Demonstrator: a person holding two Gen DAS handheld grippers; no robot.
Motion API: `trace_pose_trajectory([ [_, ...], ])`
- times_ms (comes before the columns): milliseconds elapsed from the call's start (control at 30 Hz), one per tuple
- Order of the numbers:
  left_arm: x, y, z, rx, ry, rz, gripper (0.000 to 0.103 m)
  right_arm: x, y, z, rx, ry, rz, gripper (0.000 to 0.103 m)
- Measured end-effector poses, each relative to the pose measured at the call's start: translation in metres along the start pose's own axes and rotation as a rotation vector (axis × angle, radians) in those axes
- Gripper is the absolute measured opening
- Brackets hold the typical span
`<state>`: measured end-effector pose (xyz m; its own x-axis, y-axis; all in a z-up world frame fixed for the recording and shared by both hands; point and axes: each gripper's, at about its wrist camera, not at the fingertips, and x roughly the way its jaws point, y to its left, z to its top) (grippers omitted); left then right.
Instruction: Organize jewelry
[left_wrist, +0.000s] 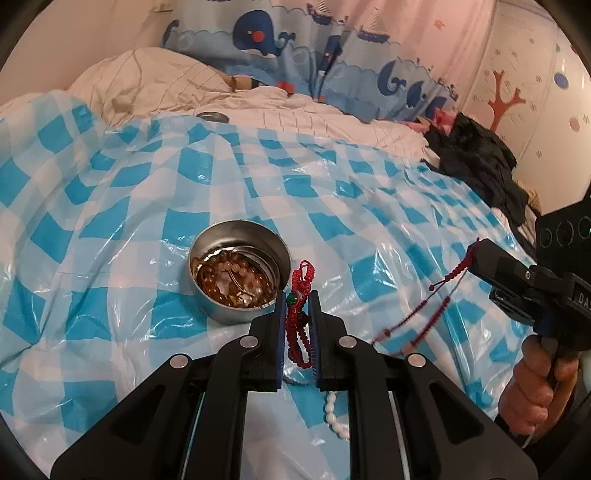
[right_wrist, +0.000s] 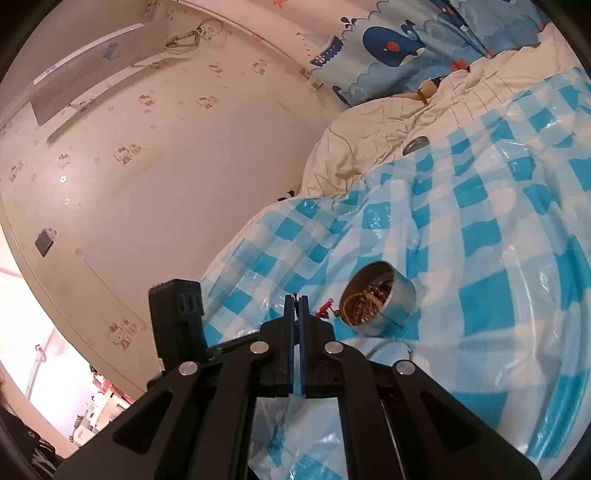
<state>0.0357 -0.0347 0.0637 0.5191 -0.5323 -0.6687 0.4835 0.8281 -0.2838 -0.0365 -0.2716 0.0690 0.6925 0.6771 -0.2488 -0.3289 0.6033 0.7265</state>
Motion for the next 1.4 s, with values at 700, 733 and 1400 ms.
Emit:
trace_pose_trajectory([
  [700,0.06,0.068,0.024,-0.305,-0.025,0.06,0.05,0.132,-0.038,0.028,-0.072,0.218,-0.274,0.011],
  [733,0.056,0.069,0.023,-0.303,-0.035,0.076,0.051,0.126,-0.039,0.026,-0.068,0.21,-0.282,0.029],
  [1400,0.068,0.009,-0.044,-0.032,0.136,0.2,0.053,0.072,-0.028,-0.077,-0.198,0.457,-0.541,0.04],
])
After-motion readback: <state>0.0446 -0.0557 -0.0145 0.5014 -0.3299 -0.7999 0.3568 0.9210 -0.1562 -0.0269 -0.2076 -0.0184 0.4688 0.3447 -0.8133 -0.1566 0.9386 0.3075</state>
